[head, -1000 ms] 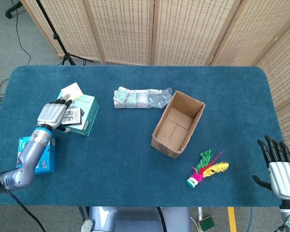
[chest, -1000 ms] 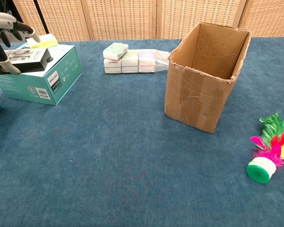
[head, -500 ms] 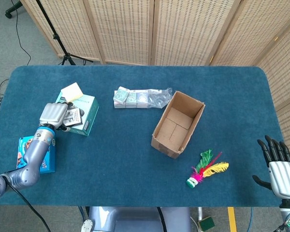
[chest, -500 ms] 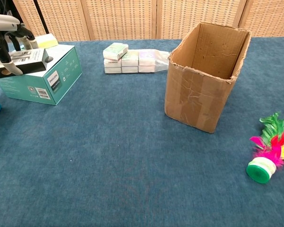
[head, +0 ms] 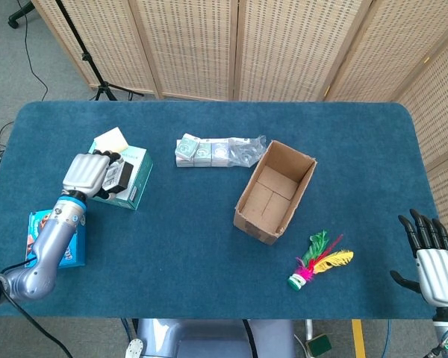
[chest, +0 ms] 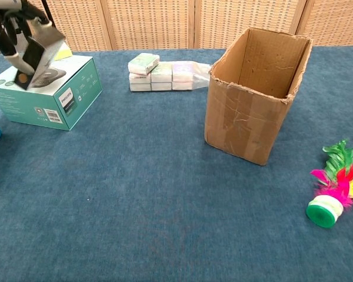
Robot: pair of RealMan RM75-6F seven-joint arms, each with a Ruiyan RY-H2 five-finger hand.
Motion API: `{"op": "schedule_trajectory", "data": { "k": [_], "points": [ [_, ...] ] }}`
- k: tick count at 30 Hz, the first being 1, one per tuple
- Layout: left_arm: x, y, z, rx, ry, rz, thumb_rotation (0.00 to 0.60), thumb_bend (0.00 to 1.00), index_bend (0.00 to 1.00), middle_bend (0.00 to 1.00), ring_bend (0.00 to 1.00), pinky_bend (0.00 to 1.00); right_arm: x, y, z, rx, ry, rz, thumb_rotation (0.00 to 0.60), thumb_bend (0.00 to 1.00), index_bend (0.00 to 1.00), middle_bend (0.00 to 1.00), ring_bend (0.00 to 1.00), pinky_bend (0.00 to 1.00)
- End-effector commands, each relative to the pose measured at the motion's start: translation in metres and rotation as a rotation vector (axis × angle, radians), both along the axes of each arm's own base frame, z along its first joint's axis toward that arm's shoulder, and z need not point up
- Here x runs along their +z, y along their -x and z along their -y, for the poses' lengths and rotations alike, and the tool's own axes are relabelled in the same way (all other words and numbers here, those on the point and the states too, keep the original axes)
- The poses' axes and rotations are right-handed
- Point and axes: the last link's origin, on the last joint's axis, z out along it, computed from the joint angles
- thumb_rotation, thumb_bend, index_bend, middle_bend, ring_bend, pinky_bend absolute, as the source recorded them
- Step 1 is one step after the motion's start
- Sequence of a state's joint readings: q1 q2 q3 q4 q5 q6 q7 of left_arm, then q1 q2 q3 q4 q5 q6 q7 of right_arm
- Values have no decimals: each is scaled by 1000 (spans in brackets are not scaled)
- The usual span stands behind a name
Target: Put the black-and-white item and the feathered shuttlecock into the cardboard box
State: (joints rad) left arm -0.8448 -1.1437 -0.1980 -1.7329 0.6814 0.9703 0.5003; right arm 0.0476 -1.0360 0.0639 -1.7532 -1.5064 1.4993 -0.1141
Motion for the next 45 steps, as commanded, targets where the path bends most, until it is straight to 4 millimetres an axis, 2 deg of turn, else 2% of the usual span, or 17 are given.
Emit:
{"op": "schedule_trajectory", "data": {
  "k": [1,6,14,20,28,34,40,45],
  "points": [
    [13,-17,8,-61,-31,-4,600,128,372,370,337,390,1,0,0,-1,1,3,600,0,0,0,0,0],
    [17,-29,16,-85,-43,-13,600,164,374,371,337,393,3,0,-1,-1,3,13,600,0,0,0,0,0],
    [27,-32,18,-86,-88,-15,600,173,389,379,337,402,4,0,-1,-1,1,21,600,0,0,0,0,0],
    [21,-53,21,-186,-84,44,600,171,402,384,337,415,4,-1,-2,-1,2,22,600,0,0,0,0,0],
    [-17,-108,36,-353,-14,307,600,156,425,399,351,425,6,1,-1,-6,5,30,600,0,0,0,0,0],
    [-50,-154,36,-360,43,538,600,147,428,400,352,425,7,2,0,-10,2,37,600,0,0,0,0,0],
    [-80,-188,31,-358,65,632,600,141,428,400,351,425,10,3,0,-14,6,48,600,0,0,0,0,0],
    [-99,-211,25,-354,68,663,600,133,436,413,356,425,13,6,2,-26,10,57,600,0,0,0,0,0]
  ]
}}
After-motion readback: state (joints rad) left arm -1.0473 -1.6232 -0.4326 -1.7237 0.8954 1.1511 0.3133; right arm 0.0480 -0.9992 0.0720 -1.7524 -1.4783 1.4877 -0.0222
